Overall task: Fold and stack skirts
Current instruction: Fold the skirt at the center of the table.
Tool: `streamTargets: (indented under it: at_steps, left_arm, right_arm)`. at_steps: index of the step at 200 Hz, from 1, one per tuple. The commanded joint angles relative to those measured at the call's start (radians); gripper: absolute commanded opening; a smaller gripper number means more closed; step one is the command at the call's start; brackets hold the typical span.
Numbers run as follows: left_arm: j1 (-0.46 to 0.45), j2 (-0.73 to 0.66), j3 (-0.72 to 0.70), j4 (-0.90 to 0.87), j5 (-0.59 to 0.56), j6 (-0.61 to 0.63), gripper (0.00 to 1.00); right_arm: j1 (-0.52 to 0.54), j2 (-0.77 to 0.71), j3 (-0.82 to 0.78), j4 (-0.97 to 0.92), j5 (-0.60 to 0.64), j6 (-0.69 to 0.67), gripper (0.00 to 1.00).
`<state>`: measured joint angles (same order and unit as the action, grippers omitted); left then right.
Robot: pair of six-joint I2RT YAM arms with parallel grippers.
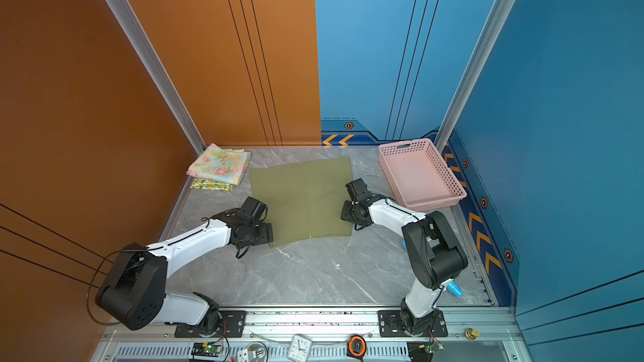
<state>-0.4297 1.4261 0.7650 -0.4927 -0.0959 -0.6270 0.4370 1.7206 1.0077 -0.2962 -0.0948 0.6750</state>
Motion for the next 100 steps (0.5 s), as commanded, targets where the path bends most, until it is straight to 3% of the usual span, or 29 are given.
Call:
streamTargets:
  at_steps: [1,100]
  left_arm:
    - [0.013,0.024,0.023,0.008,0.038,0.035,0.82]
    - [0.029,0.082,0.011,0.036,0.066,0.062,0.72]
  right_arm:
    - [-0.007,0.023,0.029,-0.008,-0.004,-0.030,0.48]
    - [-0.018,0.086,0.046,-0.013,0.013,-0.072,0.34]
